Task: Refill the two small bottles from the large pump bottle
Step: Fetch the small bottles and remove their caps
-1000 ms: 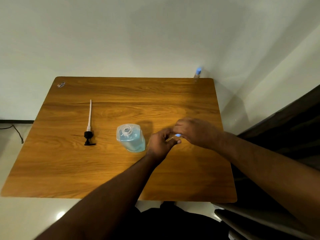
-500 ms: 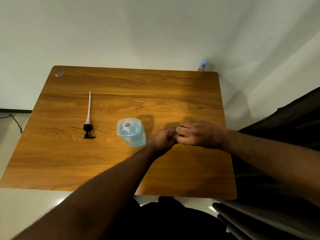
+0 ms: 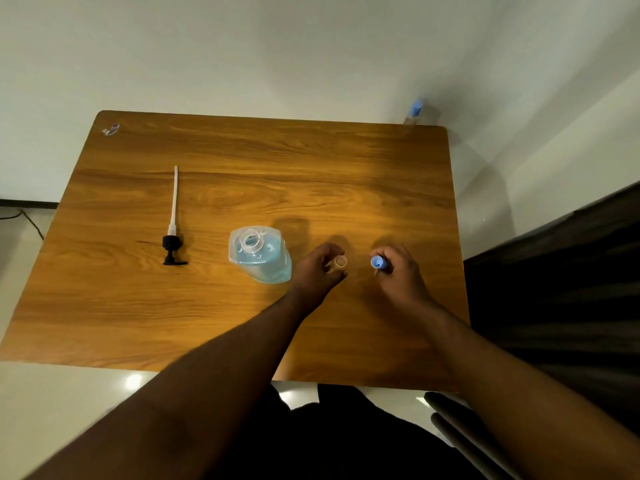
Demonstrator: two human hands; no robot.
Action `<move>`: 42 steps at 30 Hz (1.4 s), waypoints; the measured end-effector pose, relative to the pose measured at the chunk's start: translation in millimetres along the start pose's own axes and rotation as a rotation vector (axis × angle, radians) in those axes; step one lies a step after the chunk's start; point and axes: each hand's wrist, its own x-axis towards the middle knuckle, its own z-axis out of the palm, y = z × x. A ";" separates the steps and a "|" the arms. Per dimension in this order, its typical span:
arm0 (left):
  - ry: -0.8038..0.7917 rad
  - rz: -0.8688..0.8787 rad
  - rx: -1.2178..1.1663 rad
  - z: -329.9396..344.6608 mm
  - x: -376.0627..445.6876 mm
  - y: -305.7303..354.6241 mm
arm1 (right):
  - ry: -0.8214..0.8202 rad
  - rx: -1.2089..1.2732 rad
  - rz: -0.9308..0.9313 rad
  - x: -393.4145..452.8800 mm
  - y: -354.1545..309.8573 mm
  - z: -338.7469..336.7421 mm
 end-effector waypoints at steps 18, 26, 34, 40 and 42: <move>-0.065 -0.097 0.111 7.9 0.4 -27.0 | -0.155 -0.101 0.086 12.2 23.9 36.3; 0.048 -0.019 0.001 1.4 -10.4 7.5 | -0.443 -0.045 0.164 24.5 25.1 4.4; 0.082 -0.020 0.349 -7.3 64.8 56.6 | -0.494 -0.226 0.173 79.9 31.9 -57.5; -0.159 -0.121 0.649 10.2 144.6 64.2 | -0.244 -0.213 0.103 137.4 17.2 -88.8; -0.216 -0.100 0.745 18.7 167.9 63.3 | -0.161 -0.231 0.049 157.8 9.8 -97.8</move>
